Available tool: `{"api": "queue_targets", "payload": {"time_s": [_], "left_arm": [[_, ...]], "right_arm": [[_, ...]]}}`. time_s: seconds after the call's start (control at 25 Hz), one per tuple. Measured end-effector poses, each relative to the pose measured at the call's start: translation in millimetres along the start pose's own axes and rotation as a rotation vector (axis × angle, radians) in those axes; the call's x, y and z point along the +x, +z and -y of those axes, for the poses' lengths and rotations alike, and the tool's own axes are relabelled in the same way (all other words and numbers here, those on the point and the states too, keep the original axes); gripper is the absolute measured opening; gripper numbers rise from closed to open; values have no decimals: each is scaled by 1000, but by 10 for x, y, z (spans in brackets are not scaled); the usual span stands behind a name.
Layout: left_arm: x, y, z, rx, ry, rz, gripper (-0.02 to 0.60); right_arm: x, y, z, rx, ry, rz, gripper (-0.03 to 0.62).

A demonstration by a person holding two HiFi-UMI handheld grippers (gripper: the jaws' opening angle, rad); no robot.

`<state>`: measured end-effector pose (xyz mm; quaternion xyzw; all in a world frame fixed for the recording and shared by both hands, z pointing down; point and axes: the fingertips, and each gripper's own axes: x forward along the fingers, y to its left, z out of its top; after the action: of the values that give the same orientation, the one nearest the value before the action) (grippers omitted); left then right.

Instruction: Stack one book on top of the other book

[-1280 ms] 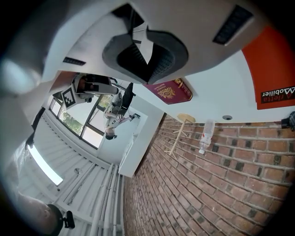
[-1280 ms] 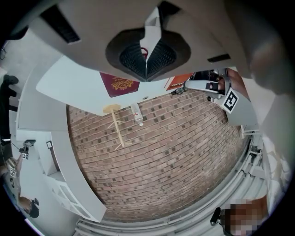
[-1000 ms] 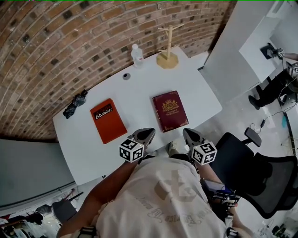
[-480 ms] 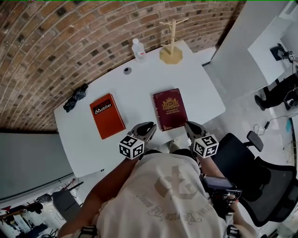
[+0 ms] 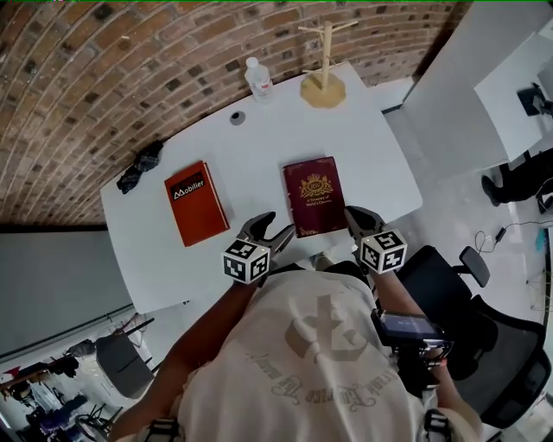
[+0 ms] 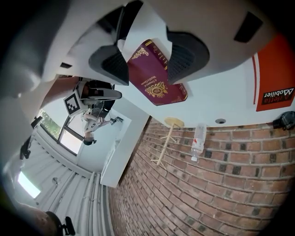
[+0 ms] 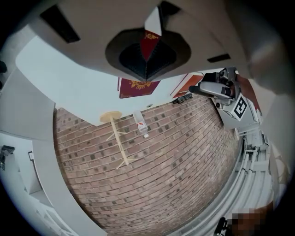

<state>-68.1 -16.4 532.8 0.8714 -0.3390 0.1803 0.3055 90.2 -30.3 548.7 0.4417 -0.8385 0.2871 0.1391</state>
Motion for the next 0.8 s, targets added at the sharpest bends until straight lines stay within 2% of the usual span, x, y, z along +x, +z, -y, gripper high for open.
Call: {"api": "queue_targets", "payload": {"time_s": [0.24, 0.48, 0.8], "left_arm": [[177, -12, -47, -61, 29, -20, 263], [332, -70, -173, -213, 41, -42, 290], [529, -236, -365, -380, 72, -85, 311]], "right_arm": [[159, -41, 121, -64, 33, -67, 23], [344, -139, 241, -142, 63, -157, 21], [509, -253, 287, -196, 104, -246, 21]]}}
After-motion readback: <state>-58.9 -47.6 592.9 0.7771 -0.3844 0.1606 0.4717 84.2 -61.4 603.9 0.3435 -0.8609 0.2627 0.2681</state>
